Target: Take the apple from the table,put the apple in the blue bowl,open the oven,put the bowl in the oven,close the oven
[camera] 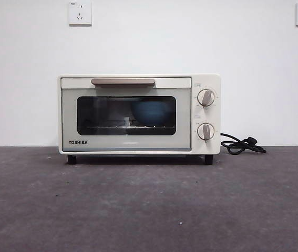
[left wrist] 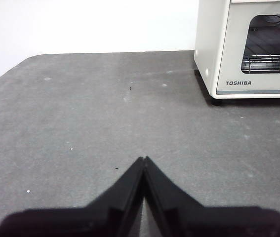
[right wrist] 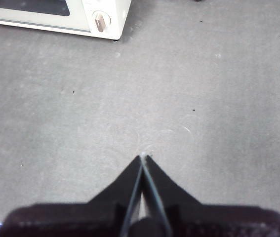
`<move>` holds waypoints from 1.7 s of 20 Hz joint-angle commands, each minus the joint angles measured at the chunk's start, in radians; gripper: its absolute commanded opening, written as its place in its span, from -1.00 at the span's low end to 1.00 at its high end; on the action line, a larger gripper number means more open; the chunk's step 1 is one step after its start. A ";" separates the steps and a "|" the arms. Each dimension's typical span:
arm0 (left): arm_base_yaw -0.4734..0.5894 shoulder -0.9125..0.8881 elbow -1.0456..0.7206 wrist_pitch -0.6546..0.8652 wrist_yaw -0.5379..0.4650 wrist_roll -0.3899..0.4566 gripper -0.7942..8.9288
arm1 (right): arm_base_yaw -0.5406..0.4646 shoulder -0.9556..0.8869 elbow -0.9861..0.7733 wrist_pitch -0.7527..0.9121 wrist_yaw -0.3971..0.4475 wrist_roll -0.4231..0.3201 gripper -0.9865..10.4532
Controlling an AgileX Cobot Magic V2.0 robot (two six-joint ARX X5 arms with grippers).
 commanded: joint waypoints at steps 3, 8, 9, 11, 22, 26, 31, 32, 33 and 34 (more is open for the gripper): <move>0.003 -0.003 -0.010 0.014 0.009 -0.007 -0.84 | 0.000 0.000 -0.010 0.003 0.001 0.010 -0.83; 0.002 0.002 -0.010 0.018 0.008 -0.007 -0.84 | 0.000 0.000 -0.010 0.003 0.001 0.010 -0.83; 0.002 0.003 -0.010 0.018 0.008 -0.007 -0.84 | 0.000 0.000 -0.010 0.003 0.001 0.010 -0.83; 0.002 0.003 -0.010 0.018 0.008 -0.007 -0.84 | 0.000 0.000 -0.010 0.003 0.001 0.010 -0.83; 0.002 0.003 -0.010 0.018 0.008 -0.007 -0.84 | -0.145 -0.067 -0.023 0.061 0.052 -0.203 -0.83; 0.002 0.003 -0.010 0.018 0.008 -0.007 -0.84 | -0.283 -0.227 -0.282 0.462 0.047 -0.239 -0.83; 0.002 0.003 -0.010 0.018 0.008 -0.007 -0.84 | -0.412 -0.455 -0.784 0.970 -0.208 -0.256 -0.83; 0.002 0.003 -0.010 0.018 0.008 -0.007 -0.84 | -0.426 -0.477 -0.839 1.017 -0.226 -0.256 -0.83; 0.002 0.003 -0.010 0.018 0.008 -0.007 -0.84 | -0.436 -0.495 -0.883 1.051 -0.238 -0.256 -0.83; 0.002 0.003 -0.010 0.018 0.008 -0.007 -0.84 | -0.447 -0.514 -0.929 1.084 -0.248 -0.256 -0.83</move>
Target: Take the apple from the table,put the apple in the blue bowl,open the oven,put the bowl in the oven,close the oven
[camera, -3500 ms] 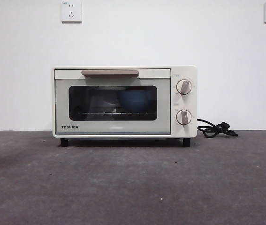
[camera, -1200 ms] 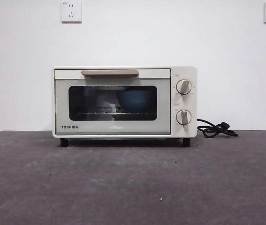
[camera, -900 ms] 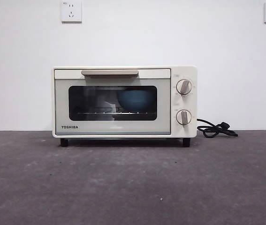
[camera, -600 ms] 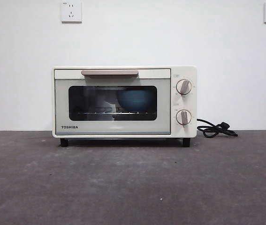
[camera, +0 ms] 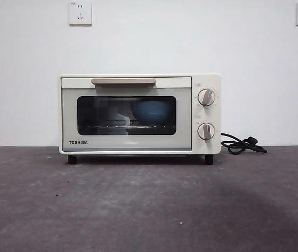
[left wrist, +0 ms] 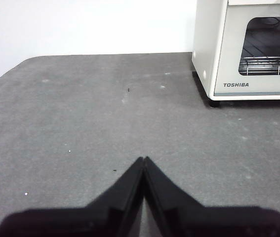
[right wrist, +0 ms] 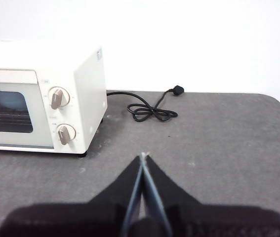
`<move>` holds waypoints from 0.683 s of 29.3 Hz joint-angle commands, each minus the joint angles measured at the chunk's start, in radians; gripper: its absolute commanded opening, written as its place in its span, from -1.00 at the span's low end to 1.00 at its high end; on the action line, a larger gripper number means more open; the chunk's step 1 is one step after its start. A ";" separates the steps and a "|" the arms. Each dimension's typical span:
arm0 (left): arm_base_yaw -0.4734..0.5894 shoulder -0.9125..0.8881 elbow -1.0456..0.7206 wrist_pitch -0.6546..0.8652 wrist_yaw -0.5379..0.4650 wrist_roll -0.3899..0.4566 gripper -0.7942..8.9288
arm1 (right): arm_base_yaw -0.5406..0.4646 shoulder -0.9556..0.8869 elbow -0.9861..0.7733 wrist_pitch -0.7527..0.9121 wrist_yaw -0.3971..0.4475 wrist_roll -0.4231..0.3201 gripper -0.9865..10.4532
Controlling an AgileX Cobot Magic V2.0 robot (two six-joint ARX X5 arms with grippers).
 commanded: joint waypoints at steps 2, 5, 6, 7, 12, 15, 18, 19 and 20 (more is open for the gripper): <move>0.002 0.000 -0.010 0.009 0.001 -0.006 -0.84 | -0.032 -0.063 -0.167 0.103 -0.017 -0.007 -0.83; 0.002 0.000 -0.010 0.009 0.001 -0.006 -0.84 | -0.052 -0.108 -0.247 0.113 -0.016 -0.012 -0.83; 0.002 0.000 -0.010 0.009 0.001 -0.006 -0.84 | -0.056 -0.120 -0.270 0.120 -0.018 -0.012 -0.83; 0.002 0.000 -0.010 0.009 0.001 -0.006 -0.84 | -0.059 -0.131 -0.288 0.127 -0.019 -0.010 -0.83; 0.002 0.000 -0.010 0.009 0.001 -0.006 -0.84 | -0.060 -0.169 -0.338 0.126 -0.061 -0.006 -0.83; 0.002 0.000 -0.010 0.009 0.001 -0.006 -0.84 | -0.060 -0.187 -0.341 0.085 -0.061 -0.007 -0.83; 0.002 0.001 -0.010 0.009 0.001 -0.006 -0.84 | -0.060 -0.187 -0.341 0.068 -0.061 -0.010 -0.83; 0.002 0.001 -0.010 0.009 0.001 -0.006 -0.84 | -0.060 -0.187 -0.341 0.066 -0.061 -0.010 -0.83; 0.002 0.002 -0.010 0.009 0.001 -0.006 -0.84 | -0.060 -0.187 -0.341 0.066 -0.061 -0.010 -0.83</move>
